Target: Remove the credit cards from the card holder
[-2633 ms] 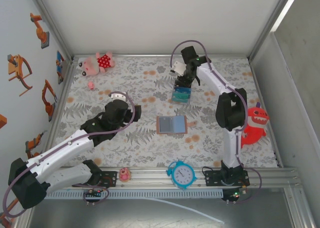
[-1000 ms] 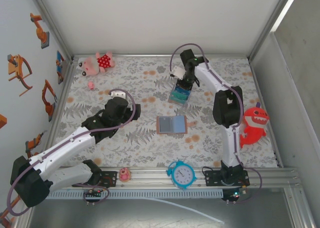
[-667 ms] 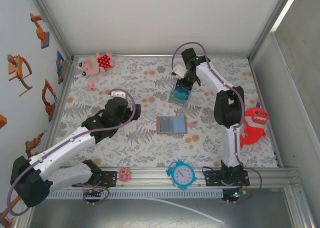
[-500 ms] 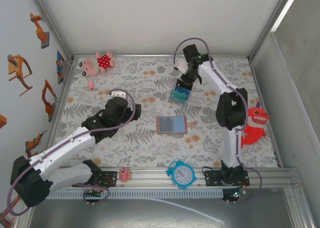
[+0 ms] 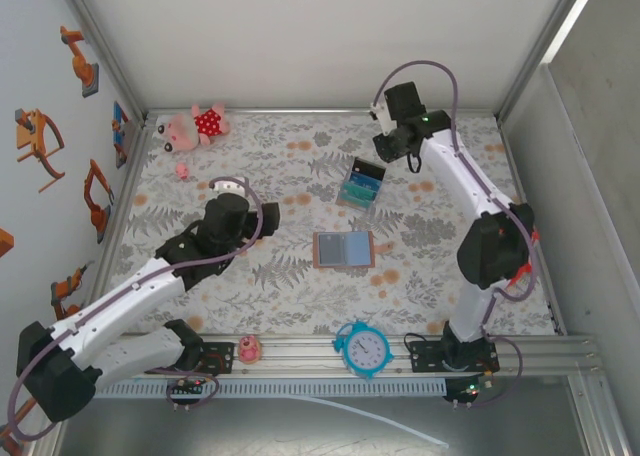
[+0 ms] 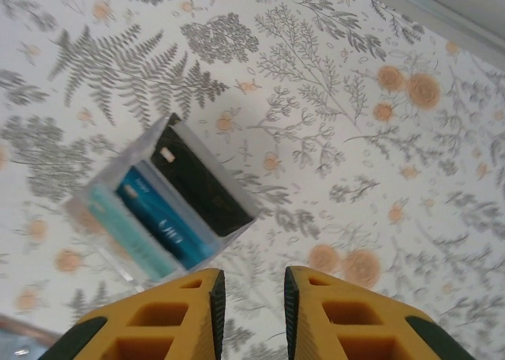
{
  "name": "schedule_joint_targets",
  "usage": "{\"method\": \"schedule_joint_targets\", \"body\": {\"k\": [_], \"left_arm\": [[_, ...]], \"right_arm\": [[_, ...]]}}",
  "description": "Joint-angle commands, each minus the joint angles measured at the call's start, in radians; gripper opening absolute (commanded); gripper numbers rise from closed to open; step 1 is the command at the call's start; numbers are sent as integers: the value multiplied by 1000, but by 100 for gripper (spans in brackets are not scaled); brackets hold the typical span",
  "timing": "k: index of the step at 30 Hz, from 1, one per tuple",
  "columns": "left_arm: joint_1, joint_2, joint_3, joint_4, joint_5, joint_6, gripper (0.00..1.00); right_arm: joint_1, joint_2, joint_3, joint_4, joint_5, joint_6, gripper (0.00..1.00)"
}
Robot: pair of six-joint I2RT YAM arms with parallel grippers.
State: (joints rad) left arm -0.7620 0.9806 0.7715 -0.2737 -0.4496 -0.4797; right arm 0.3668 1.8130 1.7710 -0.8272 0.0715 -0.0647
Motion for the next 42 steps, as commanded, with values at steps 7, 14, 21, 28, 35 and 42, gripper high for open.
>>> {"method": "schedule_joint_targets", "body": {"k": [7,14,21,28,35,42], "left_arm": [[18,-101,-63,6,-86,-41,97],[20,-106,-81,-28,-113,-85,97],[21,-111,-117,-113,-206,-193,97],[24,-177,-204,-77,-259,-278,97],[55,-235,-252,-66,-259,-332,97],[91,-246,-265,-72,-237,-349,97]], "right_arm": [[25,-207,-259,50,-183,394,27],[146,-254,-423,95,-156,517,28],[303,-238,-567,183,-104,650,28],[409,-176,-567,152,-22,691,29],[477,-114,-564,178,-9,723,46],[519,-24,-514,187,-2,724,49]]}}
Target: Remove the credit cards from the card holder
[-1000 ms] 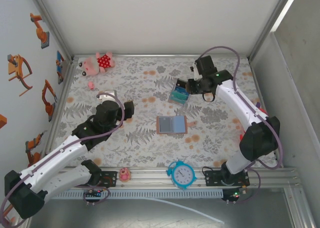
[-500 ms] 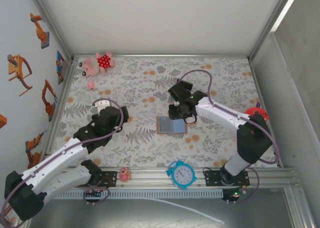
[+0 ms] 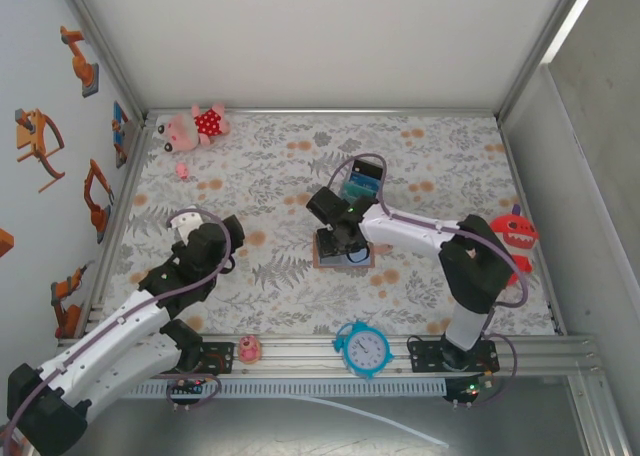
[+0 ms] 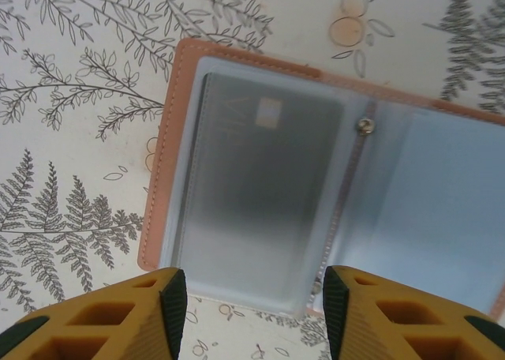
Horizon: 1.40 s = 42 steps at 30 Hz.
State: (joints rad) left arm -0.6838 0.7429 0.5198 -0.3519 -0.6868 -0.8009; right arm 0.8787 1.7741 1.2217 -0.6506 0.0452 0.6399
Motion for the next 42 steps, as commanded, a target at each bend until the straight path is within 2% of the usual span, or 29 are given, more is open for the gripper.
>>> {"method": "schedule_joint_targets", "body": {"k": [1,22,29,37,42], "left_arm": [[18,-3,-14,7,6,-29,97],[71,78,-6,44,90,-35,97],[73,90,24,34,112,-1,97],[73,98,68,3,115,-7,97],[73,117,81,26,138,8,97]], "right_arm": [[9,21,36,14,21,20,48],[31,133,22,34,-1,28,49],[25,125,-7,44,-4,22,37],[-8,70,-50,76,-41,2,7],[-19,21,-49,59,-23,-13,6]]}}
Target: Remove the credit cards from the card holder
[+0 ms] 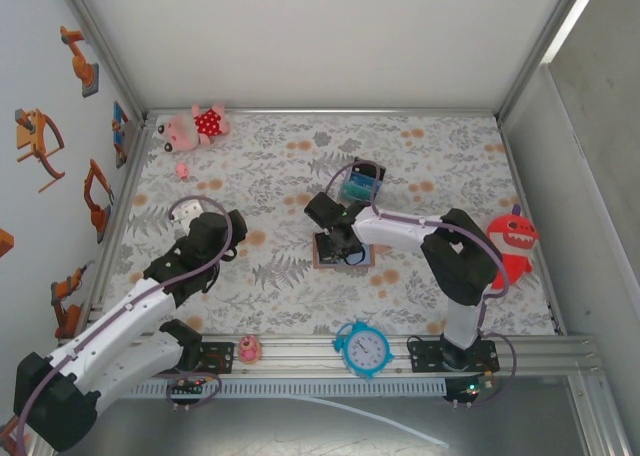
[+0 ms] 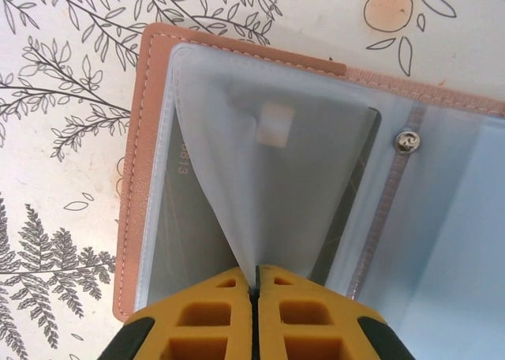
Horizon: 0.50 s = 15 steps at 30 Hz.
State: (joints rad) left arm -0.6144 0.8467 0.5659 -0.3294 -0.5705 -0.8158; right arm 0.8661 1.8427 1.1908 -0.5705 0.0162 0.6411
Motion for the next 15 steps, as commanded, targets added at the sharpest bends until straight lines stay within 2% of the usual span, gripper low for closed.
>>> {"method": "schedule_joint_targets", "body": {"k": [1,9,15], "left_arm": [[4,21,37,7,30,26,97],[4,85,66,43,88,53,97],[3,149,90,80,155,81,97]], "right_arm": [[-8,-57,-19,-25,15,-17,6],[-45,-122,-60,-63,78,-15,9],[-64,-169,-101,-68,105,-5,17]]}}
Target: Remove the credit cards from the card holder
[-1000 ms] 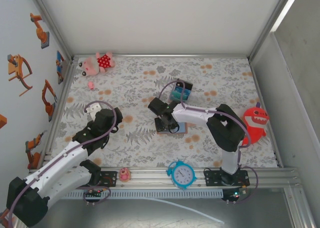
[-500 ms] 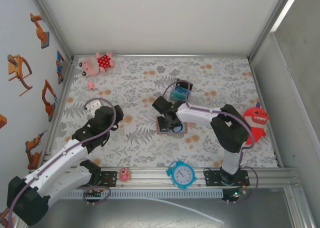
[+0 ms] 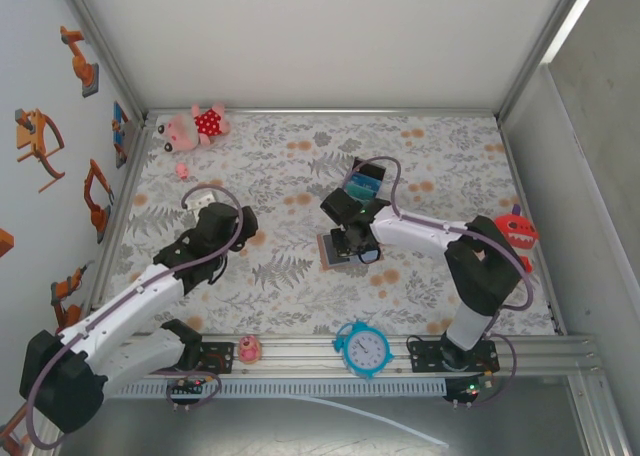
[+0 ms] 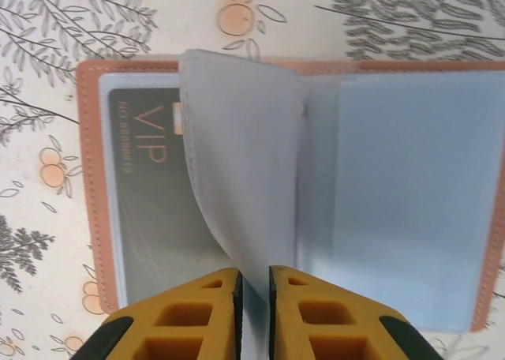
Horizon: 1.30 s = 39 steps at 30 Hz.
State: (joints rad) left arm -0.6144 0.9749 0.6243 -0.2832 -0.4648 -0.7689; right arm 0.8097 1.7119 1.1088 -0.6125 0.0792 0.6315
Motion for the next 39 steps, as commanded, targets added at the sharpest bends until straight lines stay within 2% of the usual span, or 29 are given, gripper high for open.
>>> {"method": "schedule_joint_targets", "body": {"k": [1,6,9,18,23,25,32,39], "left_arm": [[2,35,34,44,64,37,97],[-13,109,43,102,141,65,97],[-50,165,65,117,137,86,97],[-232,423,209,144,93,158,97],[-311,562,276,181,108,192,97],[-338,624,315,160,103,200,97],[-364,742,362,158,138,199,97],[-364,792,362,121,127,205,98]], "right_arm": [[-11,-41,-22,-25,46,6,18],[-32,-61,-48,-28,70,3,20],[-58,-76,-71,-28,79,1,21],[-156,-121,-135,-18,67,-19,28],[-202,-168,-153,-3,37,-26,28],[-222,-190,-161,11,7,-23,25],[-254,-238,-191,87,-113,-5,19],[-256,-235,-190,127,-180,14,20]]}}
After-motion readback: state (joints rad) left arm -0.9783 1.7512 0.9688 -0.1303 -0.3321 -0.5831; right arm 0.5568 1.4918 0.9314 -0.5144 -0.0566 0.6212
